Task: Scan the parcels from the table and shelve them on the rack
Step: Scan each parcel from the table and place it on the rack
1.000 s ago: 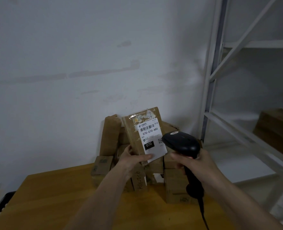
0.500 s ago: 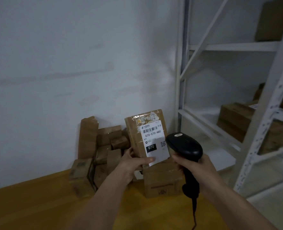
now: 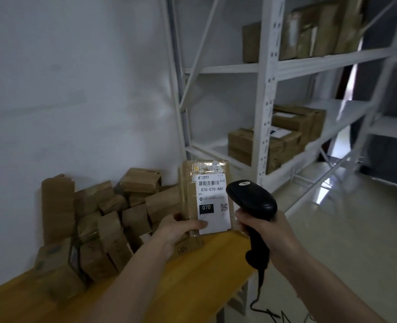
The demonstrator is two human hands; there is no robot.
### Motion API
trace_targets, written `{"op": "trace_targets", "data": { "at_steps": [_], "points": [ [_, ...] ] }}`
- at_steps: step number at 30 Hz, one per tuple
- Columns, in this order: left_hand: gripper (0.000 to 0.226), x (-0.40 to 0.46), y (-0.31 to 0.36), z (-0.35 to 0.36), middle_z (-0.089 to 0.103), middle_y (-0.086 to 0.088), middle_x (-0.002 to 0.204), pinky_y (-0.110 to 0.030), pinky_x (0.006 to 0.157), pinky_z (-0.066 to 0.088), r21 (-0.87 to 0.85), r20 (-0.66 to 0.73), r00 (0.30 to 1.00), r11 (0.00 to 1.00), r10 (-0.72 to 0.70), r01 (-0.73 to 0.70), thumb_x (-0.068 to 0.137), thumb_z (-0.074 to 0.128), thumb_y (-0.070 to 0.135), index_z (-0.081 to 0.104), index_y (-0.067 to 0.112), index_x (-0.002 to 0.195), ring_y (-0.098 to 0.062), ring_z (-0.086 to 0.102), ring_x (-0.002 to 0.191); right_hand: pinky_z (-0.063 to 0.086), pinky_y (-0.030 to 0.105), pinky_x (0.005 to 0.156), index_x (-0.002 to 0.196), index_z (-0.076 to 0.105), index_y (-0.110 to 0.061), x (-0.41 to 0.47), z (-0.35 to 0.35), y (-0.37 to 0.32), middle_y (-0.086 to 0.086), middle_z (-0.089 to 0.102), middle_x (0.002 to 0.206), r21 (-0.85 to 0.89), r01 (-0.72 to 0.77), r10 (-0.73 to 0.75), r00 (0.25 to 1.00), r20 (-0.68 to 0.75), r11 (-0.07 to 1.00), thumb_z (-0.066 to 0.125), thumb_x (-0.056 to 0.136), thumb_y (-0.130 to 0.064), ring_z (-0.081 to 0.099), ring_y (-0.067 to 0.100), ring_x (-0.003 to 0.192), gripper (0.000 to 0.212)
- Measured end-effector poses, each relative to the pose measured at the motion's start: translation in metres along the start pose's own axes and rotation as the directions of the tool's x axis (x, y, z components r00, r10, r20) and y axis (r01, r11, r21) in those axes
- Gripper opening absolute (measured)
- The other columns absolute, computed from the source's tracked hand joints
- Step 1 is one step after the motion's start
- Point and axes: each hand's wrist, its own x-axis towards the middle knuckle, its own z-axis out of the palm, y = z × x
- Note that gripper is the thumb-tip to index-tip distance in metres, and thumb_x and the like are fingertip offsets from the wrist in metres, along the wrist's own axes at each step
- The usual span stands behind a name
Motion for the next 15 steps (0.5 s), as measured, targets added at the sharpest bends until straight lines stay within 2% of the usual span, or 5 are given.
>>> {"op": "trace_targets", "data": {
  "at_steps": [6,10,12,14,15],
  "points": [
    [0.075,-0.014,0.012,0.055,0.076,-0.010,0.094,-0.039,0.080,0.059,0.074,0.116,0.993,0.997,-0.032,0.023,0.039,0.097,0.024,0.070,0.007,0.107,-0.028,0.071,0.091,0.053,0.039,0.077,0.093,0.070,-0.006,-0.040,-0.050,-0.002,0.015,0.070,0.076,0.025,0.042,-0.037,0.983,-0.180,0.999,0.077,0.077,-0.008,0.065,0.024,0.071,0.018],
    [0.056,-0.018,0.033,0.098,0.075,-0.012,0.091,-0.030,0.065,0.056,0.089,0.119,0.993,0.996,0.009,-0.019,0.054,0.091,0.019,0.070,0.006,0.104,-0.028,0.071,0.085,0.053,0.044,0.082,0.093,0.070,-0.007,-0.050,-0.087,-0.014,0.015,0.070,0.077,0.062,0.087,-0.069,0.965,-0.255,0.994,0.077,0.078,-0.008,0.065,0.026,0.073,0.017],
    [0.063,-0.018,0.043,0.121,0.072,-0.010,0.098,-0.029,0.066,0.055,0.122,0.122,0.990,0.989,0.070,-0.085,0.055,0.091,0.025,0.066,0.008,0.110,-0.026,0.069,0.089,0.054,0.042,0.082,0.096,0.070,-0.006,-0.050,-0.106,-0.020,0.014,0.070,0.077,0.084,0.107,-0.080,0.958,-0.276,0.991,0.077,0.079,-0.008,0.065,0.025,0.073,0.018],
    [0.077,-0.014,0.053,0.146,0.067,-0.006,0.104,-0.034,0.077,0.055,0.125,0.123,0.983,0.980,0.137,-0.153,0.054,0.092,0.027,0.057,0.009,0.120,-0.022,0.064,0.096,0.055,0.040,0.081,0.097,0.070,-0.009,-0.047,-0.126,-0.026,0.012,0.071,0.078,0.101,0.131,-0.096,0.950,-0.296,0.986,0.077,0.078,-0.008,0.067,0.025,0.076,0.020],
    [0.077,-0.013,0.059,0.160,0.062,0.000,0.104,-0.033,0.078,0.053,0.125,0.117,0.979,0.975,0.167,-0.181,0.058,0.091,0.026,0.052,0.014,0.122,-0.019,0.059,0.097,0.055,0.040,0.081,0.097,0.070,-0.011,-0.045,-0.136,-0.029,0.011,0.072,0.079,0.108,0.140,-0.101,0.946,-0.307,0.984,0.077,0.078,-0.009,0.068,0.026,0.078,0.021]
  ]
}}
